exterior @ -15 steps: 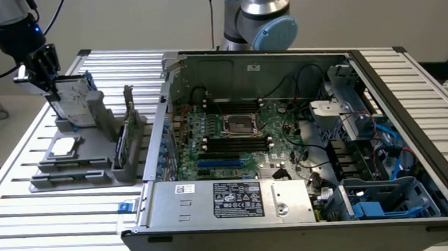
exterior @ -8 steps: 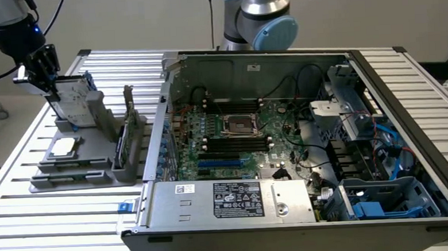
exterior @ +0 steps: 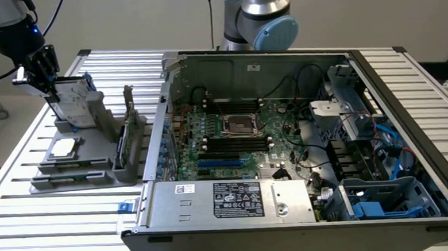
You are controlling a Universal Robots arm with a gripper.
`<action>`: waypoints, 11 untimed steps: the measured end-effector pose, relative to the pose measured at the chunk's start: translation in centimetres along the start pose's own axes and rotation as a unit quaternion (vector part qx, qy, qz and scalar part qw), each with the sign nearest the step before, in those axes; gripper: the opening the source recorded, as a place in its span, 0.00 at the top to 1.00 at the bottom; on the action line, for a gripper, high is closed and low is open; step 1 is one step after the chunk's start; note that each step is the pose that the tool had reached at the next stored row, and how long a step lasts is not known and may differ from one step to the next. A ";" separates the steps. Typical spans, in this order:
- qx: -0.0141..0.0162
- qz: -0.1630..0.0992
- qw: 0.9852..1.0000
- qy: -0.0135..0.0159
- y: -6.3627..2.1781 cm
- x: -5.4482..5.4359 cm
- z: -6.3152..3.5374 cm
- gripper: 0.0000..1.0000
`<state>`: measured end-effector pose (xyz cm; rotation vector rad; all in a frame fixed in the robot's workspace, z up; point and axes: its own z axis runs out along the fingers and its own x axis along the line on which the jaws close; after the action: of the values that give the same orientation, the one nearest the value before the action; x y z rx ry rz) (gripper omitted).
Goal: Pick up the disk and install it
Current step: 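Pick up the disk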
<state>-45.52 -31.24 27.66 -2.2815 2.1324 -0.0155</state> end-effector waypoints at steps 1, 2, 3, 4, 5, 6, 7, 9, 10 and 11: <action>0.000 0.000 1.000 0.000 0.00 0.0 0.00 0.67; 0.000 0.000 1.000 0.000 0.00 0.0 0.00 0.67; 0.000 0.000 1.000 -0.001 0.00 0.0 0.01 0.67; 0.000 0.000 1.000 -0.001 0.00 0.0 0.01 0.67; 0.001 0.000 1.000 -0.001 0.00 0.0 0.00 0.67; 0.001 0.000 1.000 -0.001 0.00 0.0 0.00 0.67; 0.001 0.000 1.000 -0.001 0.00 0.0 0.00 0.67; 0.001 0.000 1.000 -0.001 0.00 0.0 0.00 0.67; 0.001 0.000 1.000 -0.001 0.00 0.0 0.00 0.67; 0.001 0.000 1.000 -0.001 0.00 0.0 0.01 0.67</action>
<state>-45.53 -31.27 27.65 -2.2788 2.1300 -0.0150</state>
